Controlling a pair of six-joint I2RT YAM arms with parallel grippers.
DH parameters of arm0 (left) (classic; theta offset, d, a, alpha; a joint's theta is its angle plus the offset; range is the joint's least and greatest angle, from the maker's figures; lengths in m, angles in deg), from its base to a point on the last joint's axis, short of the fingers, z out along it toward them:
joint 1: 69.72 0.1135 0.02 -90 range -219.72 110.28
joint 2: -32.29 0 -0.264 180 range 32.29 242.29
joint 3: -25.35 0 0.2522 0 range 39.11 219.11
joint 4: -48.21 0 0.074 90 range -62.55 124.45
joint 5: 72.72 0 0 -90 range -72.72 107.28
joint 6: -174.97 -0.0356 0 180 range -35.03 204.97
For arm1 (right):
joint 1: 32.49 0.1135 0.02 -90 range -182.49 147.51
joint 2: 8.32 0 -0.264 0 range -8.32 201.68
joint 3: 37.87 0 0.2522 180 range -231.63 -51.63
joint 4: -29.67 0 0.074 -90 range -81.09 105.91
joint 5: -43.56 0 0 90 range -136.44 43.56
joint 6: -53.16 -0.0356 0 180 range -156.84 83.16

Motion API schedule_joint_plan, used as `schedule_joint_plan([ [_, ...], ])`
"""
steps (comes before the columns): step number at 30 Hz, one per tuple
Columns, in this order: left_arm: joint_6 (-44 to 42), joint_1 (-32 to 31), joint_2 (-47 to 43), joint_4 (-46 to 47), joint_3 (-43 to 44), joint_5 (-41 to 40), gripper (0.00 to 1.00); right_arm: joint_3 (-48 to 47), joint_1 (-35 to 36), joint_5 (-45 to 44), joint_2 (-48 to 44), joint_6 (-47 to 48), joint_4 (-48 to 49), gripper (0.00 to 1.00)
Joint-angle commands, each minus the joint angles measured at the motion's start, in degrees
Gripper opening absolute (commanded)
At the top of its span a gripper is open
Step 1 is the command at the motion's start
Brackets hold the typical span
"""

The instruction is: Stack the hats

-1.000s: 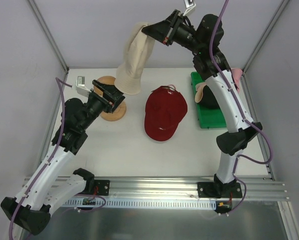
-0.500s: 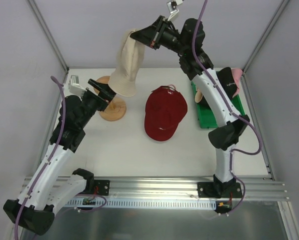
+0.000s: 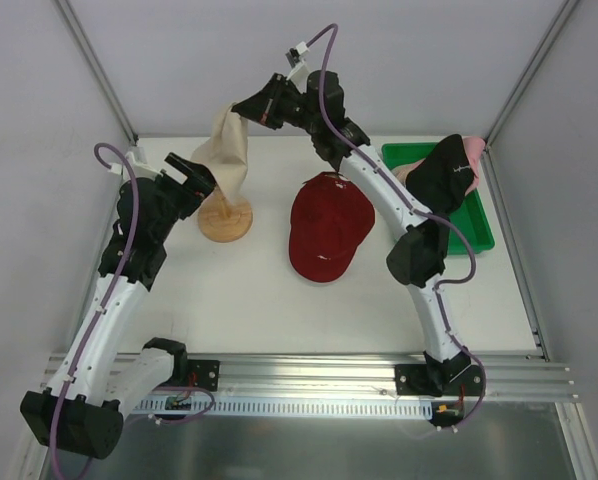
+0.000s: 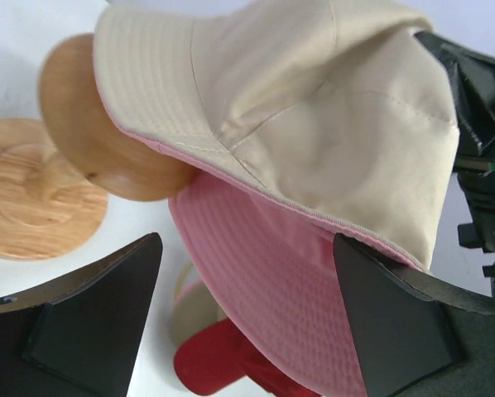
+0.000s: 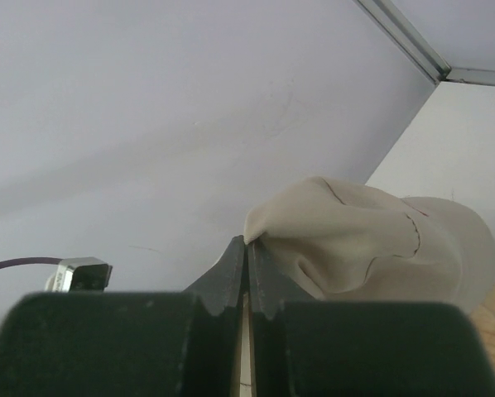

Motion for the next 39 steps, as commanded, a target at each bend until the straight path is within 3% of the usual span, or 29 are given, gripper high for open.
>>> schedule_joint_plan([
  [1, -3.2, 3.0, 0.4, 0.8, 1.0, -0.9, 0.86, -5.3, 0.7, -1.7, 0.8, 0.0, 5.6, 0.0],
  [13, -2.9, 9.1, -2.4, -1.2, -6.6, -3.2, 0.85, -4.4, 2.7, -2.1, 3.9, 1.2, 5.2, 0.01],
  [31, -2.5, 9.4, -11.4, -16.6, -9.8, -19.3, 0.8, -3.6, 4.3, -1.8, 5.0, 4.5, 2.9, 0.03],
  [39, -2.1, 9.4, -13.9, -19.7, -9.8, -21.9, 0.79, -3.8, 5.5, -2.2, 5.0, 9.3, -2.6, 0.06],
])
